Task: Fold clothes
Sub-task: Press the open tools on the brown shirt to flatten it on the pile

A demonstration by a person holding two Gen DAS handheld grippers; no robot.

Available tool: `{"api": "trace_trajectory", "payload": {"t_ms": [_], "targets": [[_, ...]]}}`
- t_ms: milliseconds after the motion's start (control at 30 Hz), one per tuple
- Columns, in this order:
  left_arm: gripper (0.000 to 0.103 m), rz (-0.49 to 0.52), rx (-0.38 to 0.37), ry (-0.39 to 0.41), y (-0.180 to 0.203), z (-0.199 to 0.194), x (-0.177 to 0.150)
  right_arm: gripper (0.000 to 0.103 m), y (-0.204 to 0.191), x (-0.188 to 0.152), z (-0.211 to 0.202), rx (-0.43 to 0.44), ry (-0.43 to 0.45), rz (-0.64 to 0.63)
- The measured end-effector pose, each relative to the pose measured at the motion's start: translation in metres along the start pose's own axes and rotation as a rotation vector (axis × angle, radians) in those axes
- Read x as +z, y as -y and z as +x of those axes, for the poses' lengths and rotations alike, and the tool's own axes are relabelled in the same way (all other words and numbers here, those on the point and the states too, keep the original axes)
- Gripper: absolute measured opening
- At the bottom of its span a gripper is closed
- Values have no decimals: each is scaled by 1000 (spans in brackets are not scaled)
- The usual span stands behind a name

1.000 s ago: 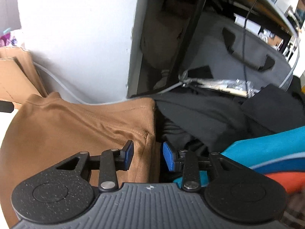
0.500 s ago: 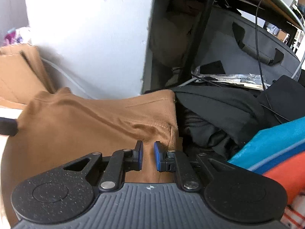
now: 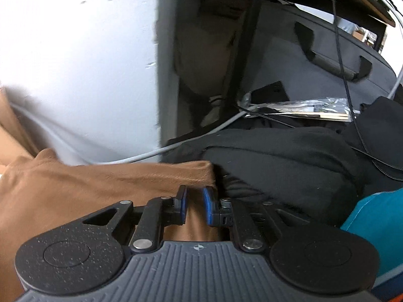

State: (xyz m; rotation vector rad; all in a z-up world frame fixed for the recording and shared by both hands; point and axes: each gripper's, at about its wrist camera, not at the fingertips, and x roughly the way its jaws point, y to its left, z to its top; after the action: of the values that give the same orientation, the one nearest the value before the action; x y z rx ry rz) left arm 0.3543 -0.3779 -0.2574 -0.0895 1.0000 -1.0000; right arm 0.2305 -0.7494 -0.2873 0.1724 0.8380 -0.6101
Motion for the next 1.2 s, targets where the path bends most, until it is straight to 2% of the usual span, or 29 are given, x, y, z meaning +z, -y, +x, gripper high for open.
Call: {"api": "trace_trajectory", "payload": {"t_ms": [500, 600, 700, 967, 1100, 1200], "targets": [[29, -11, 19, 3, 1, 3, -6, 19, 7, 12, 35, -6, -41, 35], [29, -28, 23, 9, 0, -2, -8, 19, 6, 17, 27, -18, -44, 40], [29, -35, 29, 18, 2, -8, -10, 25, 3, 16, 7, -20, -21, 17], [29, -12, 28, 29, 12, -20, -13, 26, -1, -17, -48, 79, 38, -1], [29, -7, 6, 48, 15, -24, -18, 26, -3, -42, -57, 70, 36, -52], [29, -37, -13, 34, 11, -21, -26, 26, -5, -56, -55, 59, 36, -98]]}}
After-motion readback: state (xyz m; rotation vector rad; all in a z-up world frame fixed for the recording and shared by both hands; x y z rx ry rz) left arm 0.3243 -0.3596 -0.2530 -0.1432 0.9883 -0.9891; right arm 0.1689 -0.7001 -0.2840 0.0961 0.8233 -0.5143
